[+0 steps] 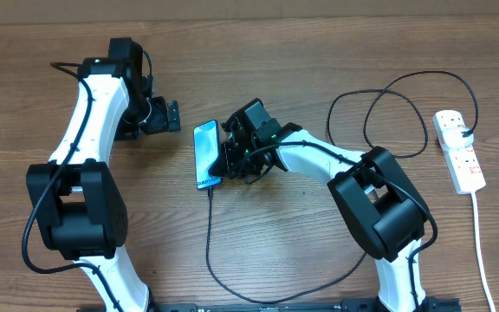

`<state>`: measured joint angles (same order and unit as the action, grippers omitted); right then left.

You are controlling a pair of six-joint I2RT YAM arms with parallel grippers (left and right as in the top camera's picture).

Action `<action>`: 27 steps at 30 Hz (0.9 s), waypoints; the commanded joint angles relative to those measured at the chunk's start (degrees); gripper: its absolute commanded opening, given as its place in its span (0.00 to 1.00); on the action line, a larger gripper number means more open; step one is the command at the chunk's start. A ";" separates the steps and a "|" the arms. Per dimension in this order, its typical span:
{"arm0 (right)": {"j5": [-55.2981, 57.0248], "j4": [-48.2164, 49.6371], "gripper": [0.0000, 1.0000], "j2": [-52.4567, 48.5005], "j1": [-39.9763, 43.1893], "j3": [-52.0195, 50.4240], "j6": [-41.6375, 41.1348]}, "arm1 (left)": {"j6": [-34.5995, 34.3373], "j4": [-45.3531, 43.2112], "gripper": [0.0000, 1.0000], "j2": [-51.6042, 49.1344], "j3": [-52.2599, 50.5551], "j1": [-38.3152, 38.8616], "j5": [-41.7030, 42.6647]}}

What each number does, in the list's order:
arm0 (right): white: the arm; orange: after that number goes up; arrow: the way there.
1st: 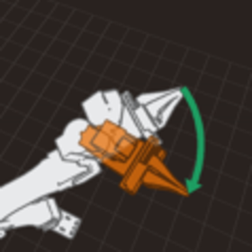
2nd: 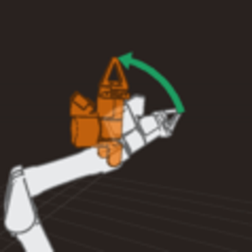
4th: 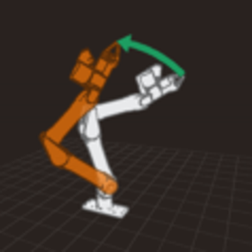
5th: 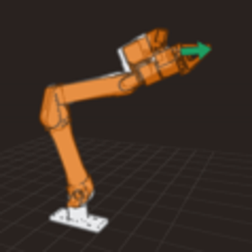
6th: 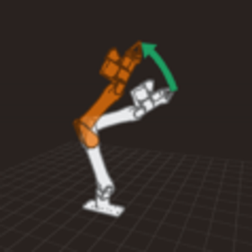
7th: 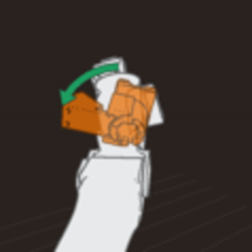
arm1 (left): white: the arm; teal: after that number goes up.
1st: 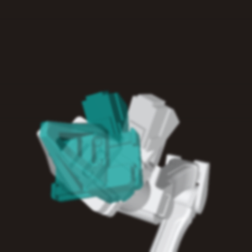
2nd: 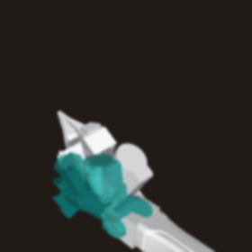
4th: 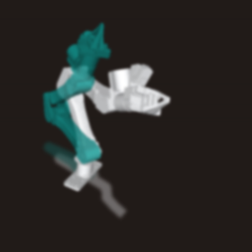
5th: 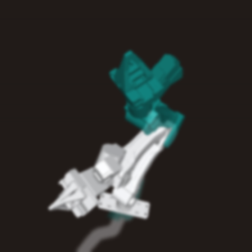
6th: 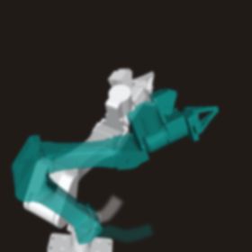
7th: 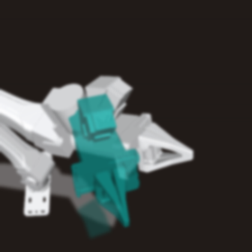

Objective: Plug charger to phone and switch on socket
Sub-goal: 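Lower the phone flat onto the table with the right gripper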

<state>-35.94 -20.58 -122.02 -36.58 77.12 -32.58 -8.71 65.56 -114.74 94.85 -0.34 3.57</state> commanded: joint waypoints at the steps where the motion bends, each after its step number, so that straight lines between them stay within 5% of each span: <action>1: 5.73 -0.15 0.11 -1.77 -0.22 0.02 0.90 | -0.55 0.13 1.00 1.60 0.11 0.52 -0.83; 10: 6.82 -0.76 0.27 -1.77 -0.22 0.02 0.92 | -0.55 0.13 1.00 1.62 0.11 0.52 -0.85; 27: 9.40 -1.99 0.42 -1.77 -0.22 0.15 1.07 | -0.55 0.13 1.00 1.60 0.11 0.52 -0.85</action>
<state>-31.22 -21.63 -122.74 -36.84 77.80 -31.92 -8.71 65.56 -114.74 94.85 -0.34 3.55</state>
